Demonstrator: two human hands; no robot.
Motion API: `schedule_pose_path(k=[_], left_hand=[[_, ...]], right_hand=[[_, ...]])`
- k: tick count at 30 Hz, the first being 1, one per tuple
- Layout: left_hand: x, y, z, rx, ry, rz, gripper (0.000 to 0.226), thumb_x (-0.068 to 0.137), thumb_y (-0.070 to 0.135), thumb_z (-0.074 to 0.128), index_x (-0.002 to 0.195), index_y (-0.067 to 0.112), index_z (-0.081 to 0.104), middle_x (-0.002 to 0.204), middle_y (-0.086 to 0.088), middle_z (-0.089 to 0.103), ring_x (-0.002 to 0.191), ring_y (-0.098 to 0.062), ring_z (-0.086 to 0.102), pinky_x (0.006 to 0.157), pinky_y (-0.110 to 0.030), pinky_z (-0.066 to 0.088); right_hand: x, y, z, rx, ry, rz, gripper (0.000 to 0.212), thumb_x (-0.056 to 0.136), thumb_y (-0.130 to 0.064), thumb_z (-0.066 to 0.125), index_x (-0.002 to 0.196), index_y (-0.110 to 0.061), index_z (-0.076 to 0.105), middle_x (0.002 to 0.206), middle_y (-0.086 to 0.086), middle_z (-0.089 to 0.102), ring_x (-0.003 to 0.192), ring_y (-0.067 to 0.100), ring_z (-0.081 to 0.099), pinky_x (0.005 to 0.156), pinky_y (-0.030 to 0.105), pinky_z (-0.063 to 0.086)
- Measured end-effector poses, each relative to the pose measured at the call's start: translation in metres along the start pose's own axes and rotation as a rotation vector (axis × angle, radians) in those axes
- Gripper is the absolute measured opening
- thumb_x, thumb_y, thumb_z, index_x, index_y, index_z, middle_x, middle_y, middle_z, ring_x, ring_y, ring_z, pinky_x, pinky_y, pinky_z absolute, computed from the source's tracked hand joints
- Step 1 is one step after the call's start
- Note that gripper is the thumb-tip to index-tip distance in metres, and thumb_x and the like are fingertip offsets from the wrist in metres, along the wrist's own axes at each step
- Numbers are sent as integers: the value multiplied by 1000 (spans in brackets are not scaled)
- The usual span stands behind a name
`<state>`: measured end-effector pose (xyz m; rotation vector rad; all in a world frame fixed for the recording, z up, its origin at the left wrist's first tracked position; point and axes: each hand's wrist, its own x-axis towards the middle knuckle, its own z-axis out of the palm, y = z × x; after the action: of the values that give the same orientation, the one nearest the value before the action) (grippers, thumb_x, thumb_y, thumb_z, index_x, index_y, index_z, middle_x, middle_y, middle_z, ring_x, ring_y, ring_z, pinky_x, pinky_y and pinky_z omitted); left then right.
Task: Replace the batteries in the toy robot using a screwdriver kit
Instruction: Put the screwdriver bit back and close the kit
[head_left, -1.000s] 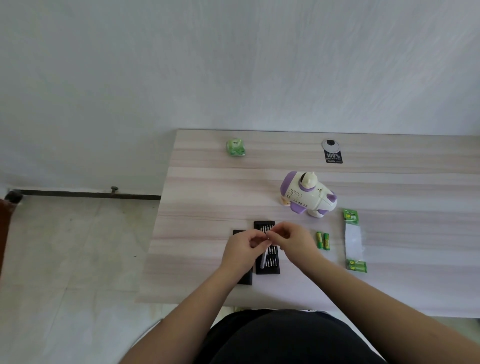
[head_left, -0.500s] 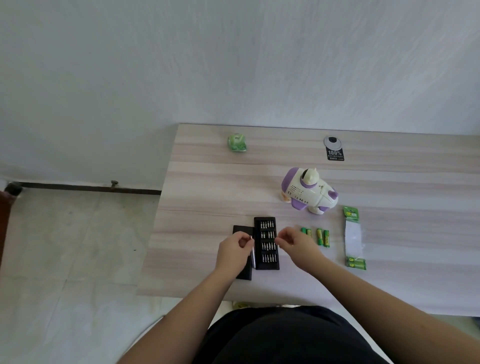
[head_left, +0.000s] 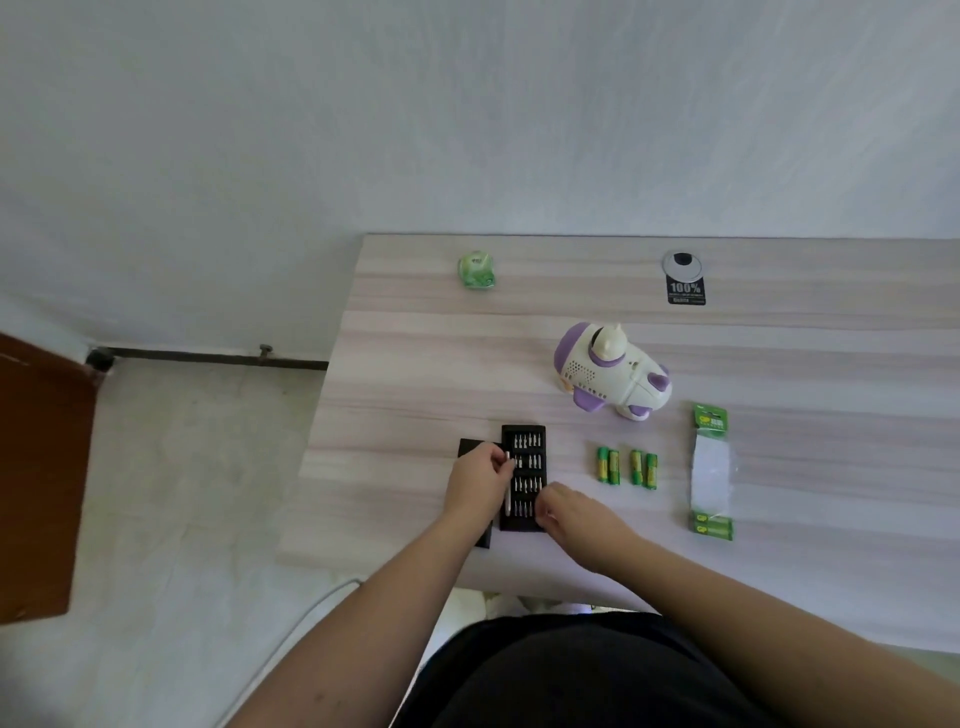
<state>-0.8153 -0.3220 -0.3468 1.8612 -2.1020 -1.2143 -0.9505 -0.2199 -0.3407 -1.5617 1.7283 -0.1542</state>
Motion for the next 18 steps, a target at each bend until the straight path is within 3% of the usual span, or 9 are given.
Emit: schedule_pose_path(k=[9,16,18], left_hand=[[0,6,13,45,18,-38,17,88,33,66,87,18,59,76,4,60,74,-16,57,66,-29,43],[1,0,15,21,23,-26,18,92,32,61,101,16,62,79,6,58,80,-17,60,68,-27,41],[1,-4,14,23,0,11,20,92,27,63,106,14,62,81,8,56,79,-14,57,69,-24,38]], right_hand=[[-8,15,3,96,22,4,16,98,-29,49,107,-19,57,110,-4,58,95,13,56,83,25,46],[1,21,-5,308,141,162,4,93,-26,59,92,-23,61,91,-6,62,83,10,56,68,15,40],[9,21,-9,358,175,224,6,92,-26,60,93,-21,63,87,-6,65,82,10,59,69,17,44]])
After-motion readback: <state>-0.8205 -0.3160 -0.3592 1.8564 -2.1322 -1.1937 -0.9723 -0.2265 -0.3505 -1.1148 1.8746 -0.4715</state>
